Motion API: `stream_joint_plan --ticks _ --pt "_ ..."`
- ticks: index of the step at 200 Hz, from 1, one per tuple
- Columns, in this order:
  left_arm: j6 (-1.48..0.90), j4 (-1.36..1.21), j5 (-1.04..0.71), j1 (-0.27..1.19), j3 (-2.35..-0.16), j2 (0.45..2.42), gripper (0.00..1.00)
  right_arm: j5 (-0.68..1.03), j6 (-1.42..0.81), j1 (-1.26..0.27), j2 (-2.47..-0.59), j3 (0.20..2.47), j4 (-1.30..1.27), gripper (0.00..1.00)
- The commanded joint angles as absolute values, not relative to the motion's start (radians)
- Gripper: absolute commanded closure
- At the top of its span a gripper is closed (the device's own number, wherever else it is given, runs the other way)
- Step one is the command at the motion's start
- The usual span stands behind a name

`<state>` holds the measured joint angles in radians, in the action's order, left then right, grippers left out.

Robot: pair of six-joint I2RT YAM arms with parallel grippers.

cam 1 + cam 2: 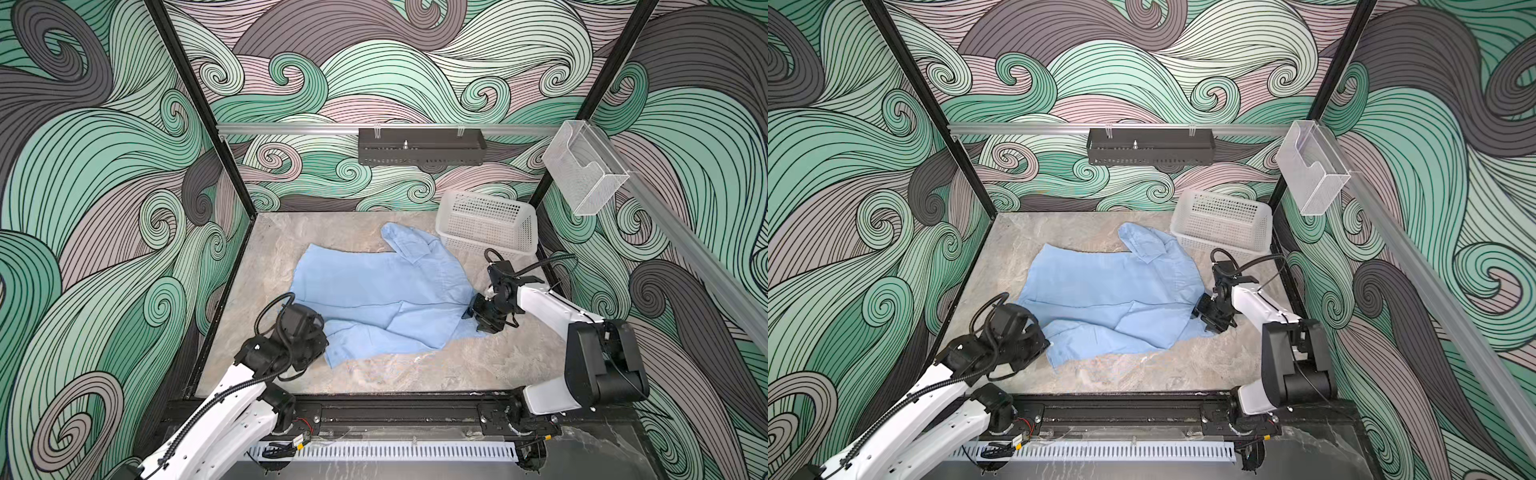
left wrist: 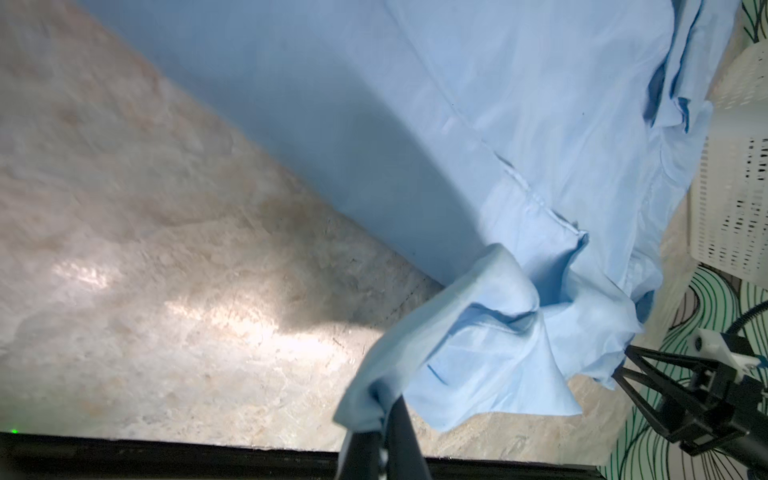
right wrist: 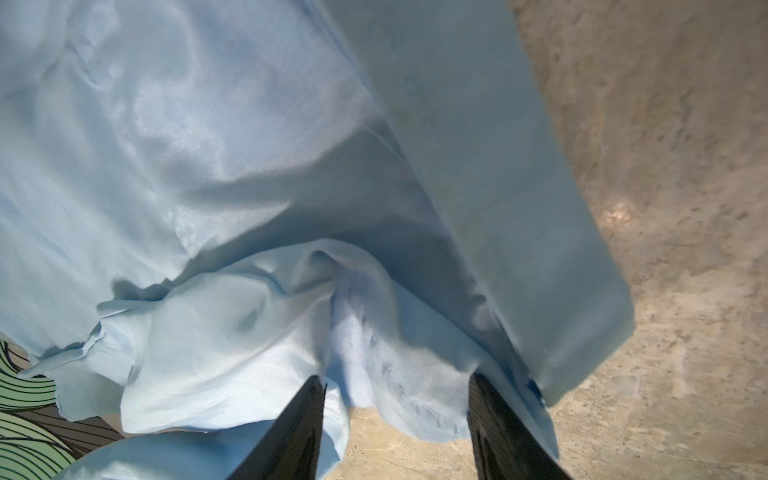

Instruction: Fold and stack the long sleeve shirts

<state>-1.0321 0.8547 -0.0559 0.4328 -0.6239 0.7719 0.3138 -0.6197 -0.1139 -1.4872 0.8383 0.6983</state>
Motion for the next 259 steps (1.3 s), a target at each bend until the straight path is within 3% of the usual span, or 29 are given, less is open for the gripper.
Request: stream_joint_plan --ticks 1,52,108,129,211,259 --pt "-0.831 0.956 -0.033 0.388 -0.732 0.867 1.0 0.294 -0.608 -0.115 -1.483 0.839 0.708 0.43" --pt "-0.646 0.988 -0.03 0.313 -1.027 0.936 1.0 0.273 -0.595 -0.109 -1.463 0.815 0.715 0.45" --pt "-0.535 0.913 -0.09 0.289 -1.415 1.189 1.0 0.282 -0.601 -0.099 -1.479 0.809 0.685 0.69" --pt "-0.512 0.899 -0.115 0.286 -1.502 1.247 1.0 0.284 -0.599 -0.097 -1.486 0.815 0.688 0.74" --pt "-0.345 0.987 -0.163 0.084 -1.207 1.104 1.0 0.23 -0.603 -0.087 -1.508 0.755 0.672 0.8" --pt "-0.254 1.015 -0.067 0.023 -1.128 1.167 1.0 0.183 -0.614 -0.056 -1.539 0.74 0.671 0.84"
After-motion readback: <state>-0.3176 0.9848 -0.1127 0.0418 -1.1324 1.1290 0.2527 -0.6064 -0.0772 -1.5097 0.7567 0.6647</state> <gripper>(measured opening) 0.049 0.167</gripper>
